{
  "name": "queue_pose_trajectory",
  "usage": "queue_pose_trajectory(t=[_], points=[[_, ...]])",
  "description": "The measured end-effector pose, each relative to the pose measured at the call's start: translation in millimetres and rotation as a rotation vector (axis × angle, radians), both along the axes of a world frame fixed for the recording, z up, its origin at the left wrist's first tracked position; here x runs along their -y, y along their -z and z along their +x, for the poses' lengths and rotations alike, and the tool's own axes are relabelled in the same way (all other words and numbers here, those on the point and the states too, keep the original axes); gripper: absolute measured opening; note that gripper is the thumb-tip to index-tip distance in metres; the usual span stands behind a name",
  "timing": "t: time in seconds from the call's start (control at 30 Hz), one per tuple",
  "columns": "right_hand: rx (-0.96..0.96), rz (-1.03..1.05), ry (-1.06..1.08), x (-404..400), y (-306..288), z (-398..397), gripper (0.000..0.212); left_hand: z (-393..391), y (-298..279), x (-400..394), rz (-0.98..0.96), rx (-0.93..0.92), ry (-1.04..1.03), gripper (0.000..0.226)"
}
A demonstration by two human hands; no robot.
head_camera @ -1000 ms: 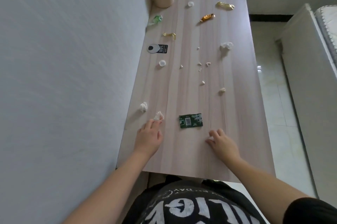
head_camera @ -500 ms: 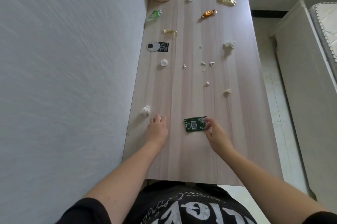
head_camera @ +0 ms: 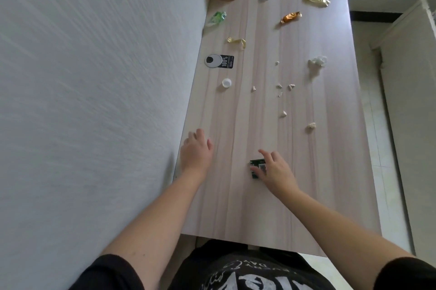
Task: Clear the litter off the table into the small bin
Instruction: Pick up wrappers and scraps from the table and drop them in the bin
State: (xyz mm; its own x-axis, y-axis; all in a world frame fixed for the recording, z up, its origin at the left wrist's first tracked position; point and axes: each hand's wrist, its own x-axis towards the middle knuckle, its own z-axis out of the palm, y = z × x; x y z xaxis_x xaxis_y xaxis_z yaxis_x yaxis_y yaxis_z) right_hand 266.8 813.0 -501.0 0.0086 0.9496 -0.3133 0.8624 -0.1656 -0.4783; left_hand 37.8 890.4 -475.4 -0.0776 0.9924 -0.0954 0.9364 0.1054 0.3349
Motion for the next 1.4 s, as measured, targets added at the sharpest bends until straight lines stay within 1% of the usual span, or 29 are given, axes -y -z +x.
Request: queue_pose_trajectory(t=[0.07, 0.13, 0.27, 0.4, 0.53, 0.6, 0.67, 0.7, 0.8, 0.87, 0.97, 1.03, 1.1, 1.23, 1.27, 1.33, 1.4], points=[[0.111, -0.045, -0.038, -0.3, 5.2, 1.5, 0.076, -5.4, 8.3, -2.7, -0.094, -0.076, -0.033, 0.035], [0.176, -0.03, -0.009, 3.2, 11.3, 4.1, 0.078, -10.0, 17.0, -0.4, -0.129, -0.127, -0.034, 0.041], [0.267, 0.03, -0.017, 12.1, 21.4, 9.1, 0.064, -15.6, 30.8, 15.5, -0.191, -0.155, 0.017, 0.043], [0.294, 0.053, -0.063, 14.9, 27.4, 11.5, 0.039, -18.9, 35.2, 30.0, -0.217, -0.172, 0.108, 0.031], [0.26, 0.074, -0.035, 17.7, 26.4, 12.1, 0.024, -14.2, 35.4, 33.1, -0.23, -0.171, 0.118, 0.026], [0.166, 0.094, 0.012, 20.1, 26.0, 16.9, 0.021, -13.3, 36.4, 33.7, -0.238, -0.16, 0.12, 0.026], [0.003, 0.066, 0.151, 18.2, 21.5, 25.4, 0.016, -13.2, 37.8, 34.0, -0.237, -0.134, 0.117, 0.025], [-0.011, 0.026, 0.207, 16.3, 18.5, 30.8, 0.014, -12.3, 38.5, 34.0, -0.234, -0.118, 0.118, 0.025], [-0.061, -0.018, 0.258, 13.8, 17.2, 45.3, 0.012, -4.6, 38.6, 33.1, -0.222, -0.066, 0.119, 0.024], [-0.117, -0.072, 0.332, 13.8, 6.0, 50.7, 0.005, 5.8, 35.8, 30.8, -0.232, -0.021, 0.139, 0.022], [-0.089, -0.064, 0.372, 22.4, -2.2, 56.8, 0.014, 27.6, 29.3, 29.2, -0.257, 0.04, 0.243, 0.019], [-0.067, -0.1, 0.413, 33.7, -6.4, 63.0, 0.018, 42.7, 25.1, 29.4, -0.268, 0.062, 0.305, 0.019], [-0.133, -0.112, 0.541, 45.2, -14.9, 73.8, 0.019, 57.7, 21.1, 31.2, -0.273, 0.106, 0.369, 0.02], [-0.186, -0.1, 0.662, 76.5, -21.4, 103.2, 0.027, 97.3, 15.9, 40.0, -0.274, 0.188, 0.57, 0.021], [-0.167, -0.099, 0.659, 86.1, -23.3, 111.2, 0.033, 108.6, 14.6, 44.0, -0.283, 0.205, 0.623, 0.02], [-0.034, -0.091, 0.606, 104.8, -29.8, 127.1, 0.046, 132.1, 9.8, 53.1, -0.298, 0.224, 0.726, 0.019], [0.033, -0.073, 0.586, 122.5, -40.1, 140.4, 0.053, 153.5, 1.3, 63.0, -0.308, 0.209, 0.811, 0.021]])
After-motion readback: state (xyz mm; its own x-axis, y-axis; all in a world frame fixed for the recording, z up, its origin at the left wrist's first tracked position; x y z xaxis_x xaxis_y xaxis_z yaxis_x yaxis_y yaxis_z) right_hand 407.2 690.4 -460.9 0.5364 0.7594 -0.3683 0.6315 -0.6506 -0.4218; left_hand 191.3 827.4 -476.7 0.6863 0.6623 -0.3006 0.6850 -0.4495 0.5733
